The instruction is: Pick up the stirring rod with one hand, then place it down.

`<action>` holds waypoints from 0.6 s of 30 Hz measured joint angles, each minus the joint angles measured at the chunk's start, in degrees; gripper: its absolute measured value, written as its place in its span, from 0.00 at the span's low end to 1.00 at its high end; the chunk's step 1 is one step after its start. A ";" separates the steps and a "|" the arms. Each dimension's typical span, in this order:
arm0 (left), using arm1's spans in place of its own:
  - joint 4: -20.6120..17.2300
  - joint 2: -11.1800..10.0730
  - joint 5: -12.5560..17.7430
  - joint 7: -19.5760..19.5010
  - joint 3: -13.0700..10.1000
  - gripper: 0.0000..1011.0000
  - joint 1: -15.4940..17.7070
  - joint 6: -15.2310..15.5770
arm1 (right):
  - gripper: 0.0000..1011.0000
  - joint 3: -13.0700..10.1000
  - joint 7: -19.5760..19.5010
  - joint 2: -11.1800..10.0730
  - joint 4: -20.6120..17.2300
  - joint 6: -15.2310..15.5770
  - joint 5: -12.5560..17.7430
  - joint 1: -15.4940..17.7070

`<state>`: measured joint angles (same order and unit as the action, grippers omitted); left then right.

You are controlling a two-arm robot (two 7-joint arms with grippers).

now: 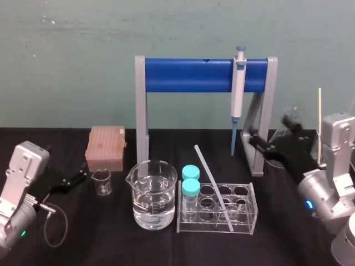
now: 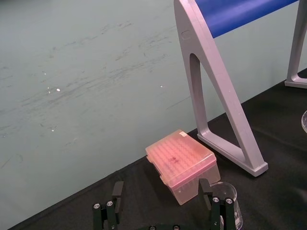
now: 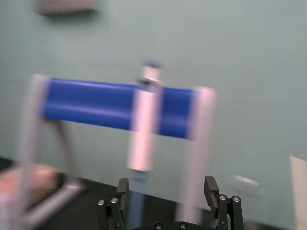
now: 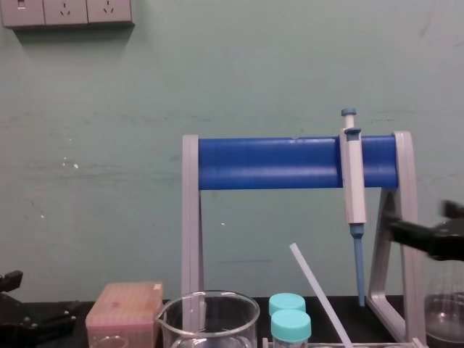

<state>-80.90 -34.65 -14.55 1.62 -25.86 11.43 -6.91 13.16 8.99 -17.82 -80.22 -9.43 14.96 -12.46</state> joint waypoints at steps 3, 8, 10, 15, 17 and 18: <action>0.00 0.00 0.00 0.00 0.00 0.99 0.00 0.00 | 0.99 -1.63 -5.36 0.94 -0.36 2.16 -2.15 0.66; 0.00 0.00 0.00 0.00 0.00 0.99 0.00 0.00 | 0.99 -3.90 -11.61 2.56 -0.57 6.11 -4.71 1.67; 0.00 0.00 0.00 0.00 0.00 0.99 0.00 0.00 | 0.99 -4.46 -12.33 2.98 -0.64 7.24 -5.11 1.93; 0.00 0.00 0.00 0.00 0.00 0.99 0.00 0.00 | 0.99 -4.61 -12.54 3.10 -0.67 7.58 -5.25 2.05; 0.00 0.00 0.00 0.00 0.00 0.99 0.00 0.00 | 0.99 -4.57 -12.53 3.05 -0.67 7.50 -5.23 2.03; 0.00 0.00 0.00 0.00 0.00 0.99 0.00 0.00 | 0.99 -4.56 -12.52 3.04 -0.67 7.47 -5.22 2.02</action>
<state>-80.90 -34.65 -14.55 1.62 -25.86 11.43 -6.91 8.61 -3.53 -14.78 -80.90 -1.96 9.74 -10.44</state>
